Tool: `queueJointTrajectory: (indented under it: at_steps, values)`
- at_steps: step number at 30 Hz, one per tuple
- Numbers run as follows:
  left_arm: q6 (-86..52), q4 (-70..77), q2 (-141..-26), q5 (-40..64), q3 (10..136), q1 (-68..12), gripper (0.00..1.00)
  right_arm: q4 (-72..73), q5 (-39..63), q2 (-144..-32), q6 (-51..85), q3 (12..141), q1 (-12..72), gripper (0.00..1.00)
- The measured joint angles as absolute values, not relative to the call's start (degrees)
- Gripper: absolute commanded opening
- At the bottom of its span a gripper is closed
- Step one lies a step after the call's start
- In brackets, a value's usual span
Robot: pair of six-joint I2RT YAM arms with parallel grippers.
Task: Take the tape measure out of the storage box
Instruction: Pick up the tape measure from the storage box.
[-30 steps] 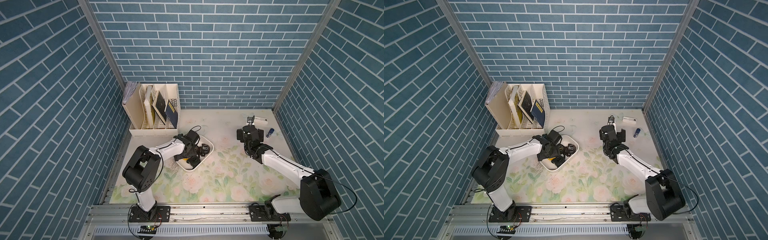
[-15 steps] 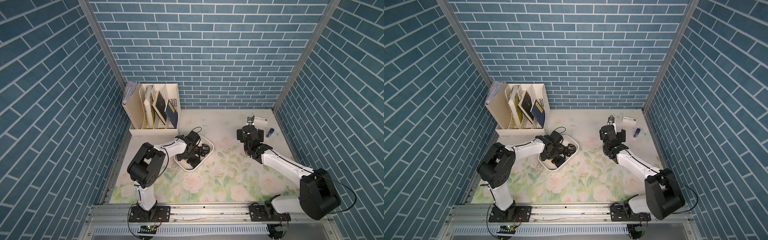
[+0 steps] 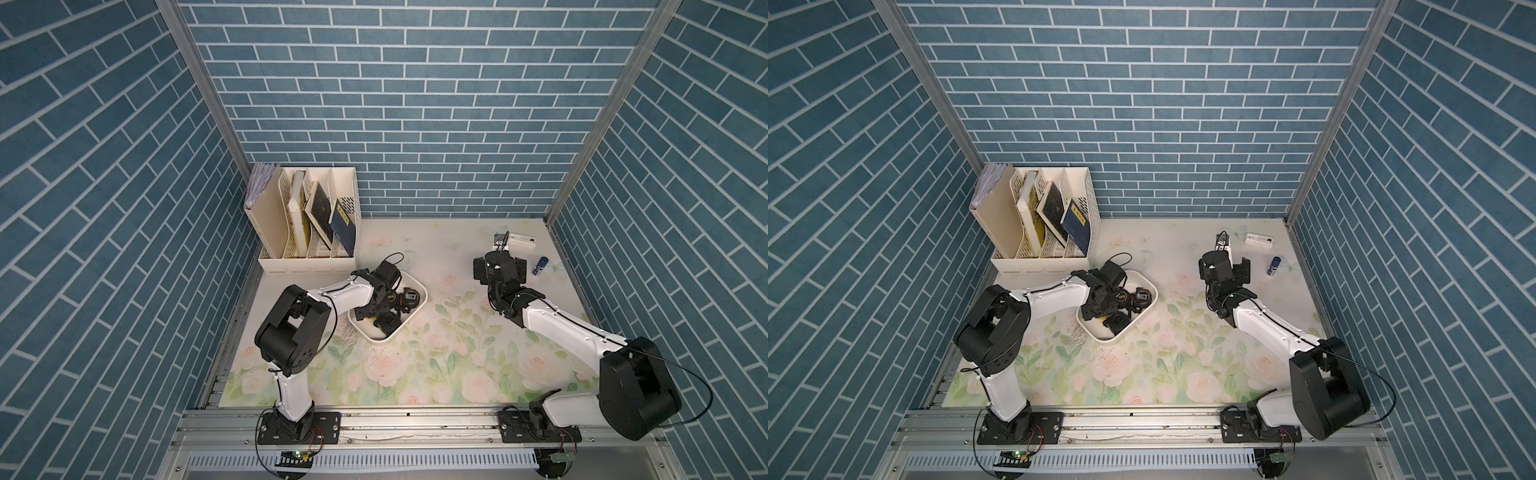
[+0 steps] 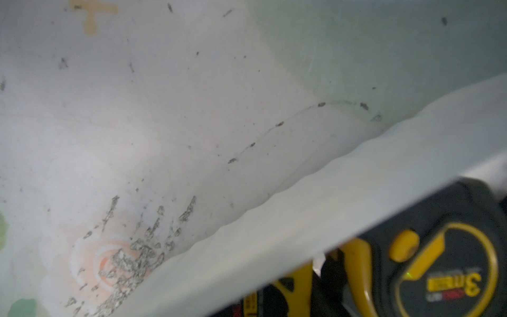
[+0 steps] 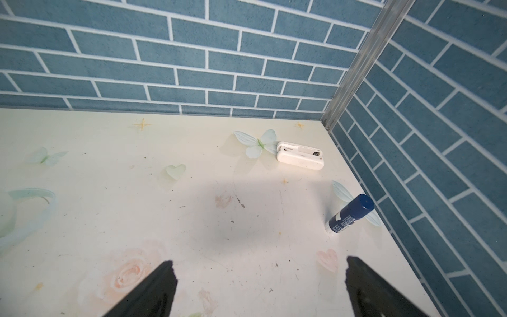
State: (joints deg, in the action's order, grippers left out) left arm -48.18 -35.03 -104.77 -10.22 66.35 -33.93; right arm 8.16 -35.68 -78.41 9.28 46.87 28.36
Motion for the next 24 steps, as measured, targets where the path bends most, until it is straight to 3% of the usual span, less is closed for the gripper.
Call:
queueJointTrajectory:
  at_steps: [10, 18, 24]
  values:
    - [-48.84, -36.49, -94.70, -10.13, 69.10, -33.91, 0.00, 8.16, -27.18, -74.48, 12.34, 45.98, 28.38, 0.92]
    - [-51.72, -35.20, -88.38, -5.19, 69.63, -33.87, 0.00, 11.92, -14.70, -68.55, 17.76, 39.70, 28.56, 0.73]
    - [-53.91, -32.23, -88.23, -0.95, 70.32, -33.87, 0.00, 17.52, -6.24, -67.64, 21.02, 36.88, 30.28, 0.67]
